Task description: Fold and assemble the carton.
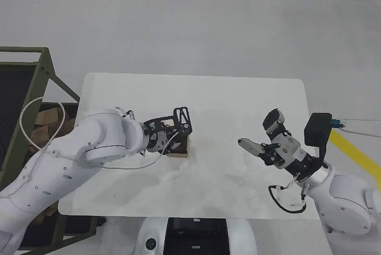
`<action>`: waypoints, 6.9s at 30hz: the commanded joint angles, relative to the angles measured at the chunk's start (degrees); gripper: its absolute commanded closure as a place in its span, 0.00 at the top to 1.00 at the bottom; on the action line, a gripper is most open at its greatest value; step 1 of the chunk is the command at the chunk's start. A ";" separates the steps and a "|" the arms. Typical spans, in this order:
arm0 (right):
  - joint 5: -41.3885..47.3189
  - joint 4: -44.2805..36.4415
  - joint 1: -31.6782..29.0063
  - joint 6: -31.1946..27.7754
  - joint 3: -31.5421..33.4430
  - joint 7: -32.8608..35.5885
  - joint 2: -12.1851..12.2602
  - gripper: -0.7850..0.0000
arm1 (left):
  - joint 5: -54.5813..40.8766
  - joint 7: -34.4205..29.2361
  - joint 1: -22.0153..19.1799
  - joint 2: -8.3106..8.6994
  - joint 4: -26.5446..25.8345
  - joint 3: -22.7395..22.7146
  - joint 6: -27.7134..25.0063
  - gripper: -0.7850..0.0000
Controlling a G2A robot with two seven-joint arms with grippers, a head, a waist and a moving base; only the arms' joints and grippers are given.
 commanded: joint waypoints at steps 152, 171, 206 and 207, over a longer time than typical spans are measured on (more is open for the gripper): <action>-40.67 39.33 28.69 23.95 -40.14 8.61 -15.52 1.00 | -2.85 33.17 24.34 -8.40 21.86 -17.30 17.95 1.00; -37.35 34.06 23.13 6.48 -33.81 15.77 -13.27 1.00 | -0.22 33.74 22.92 -9.54 20.34 -17.18 14.58 1.00; -34.02 37.65 25.38 7.21 -33.47 10.32 -14.68 1.00 | 3.25 30.64 24.26 -10.64 21.31 -17.71 10.11 1.00; -33.98 36.67 24.81 6.27 -32.75 10.41 -14.44 1.00 | 3.35 30.60 24.24 -10.69 21.31 -17.61 10.12 1.00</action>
